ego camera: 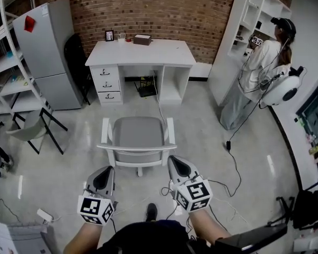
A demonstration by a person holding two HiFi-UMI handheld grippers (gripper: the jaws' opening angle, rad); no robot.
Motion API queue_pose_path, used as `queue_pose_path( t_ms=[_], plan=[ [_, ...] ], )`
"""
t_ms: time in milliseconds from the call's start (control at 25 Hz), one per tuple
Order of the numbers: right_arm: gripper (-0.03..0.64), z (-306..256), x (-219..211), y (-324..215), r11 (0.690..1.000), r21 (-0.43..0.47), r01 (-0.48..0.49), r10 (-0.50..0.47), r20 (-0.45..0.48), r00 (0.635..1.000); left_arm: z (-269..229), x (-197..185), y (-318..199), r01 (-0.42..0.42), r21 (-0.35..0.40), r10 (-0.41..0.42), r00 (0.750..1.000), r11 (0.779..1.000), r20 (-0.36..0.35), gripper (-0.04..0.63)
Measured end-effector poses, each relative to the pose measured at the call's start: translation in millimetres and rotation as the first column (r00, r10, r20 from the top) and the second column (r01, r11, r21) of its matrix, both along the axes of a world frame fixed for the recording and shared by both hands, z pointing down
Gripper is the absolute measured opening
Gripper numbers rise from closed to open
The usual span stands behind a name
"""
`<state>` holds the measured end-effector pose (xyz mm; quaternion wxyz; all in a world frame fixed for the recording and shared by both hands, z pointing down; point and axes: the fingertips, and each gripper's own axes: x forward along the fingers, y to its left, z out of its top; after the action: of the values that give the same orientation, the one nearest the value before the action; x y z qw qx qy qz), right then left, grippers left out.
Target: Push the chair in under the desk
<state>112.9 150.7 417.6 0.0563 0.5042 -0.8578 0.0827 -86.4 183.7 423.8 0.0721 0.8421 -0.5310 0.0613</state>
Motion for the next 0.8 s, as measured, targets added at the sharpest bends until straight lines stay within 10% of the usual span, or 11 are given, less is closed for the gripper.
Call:
queue_pose_path(
  t_ms=[800],
  plan=[
    [0.071,41,-6,-63,0.985,-0.071,0.160,-0.167,-0.099,0.981,22,10,-67,0.009,-0.036,-0.004,0.988,0.999,0.152,0.008]
  ],
)
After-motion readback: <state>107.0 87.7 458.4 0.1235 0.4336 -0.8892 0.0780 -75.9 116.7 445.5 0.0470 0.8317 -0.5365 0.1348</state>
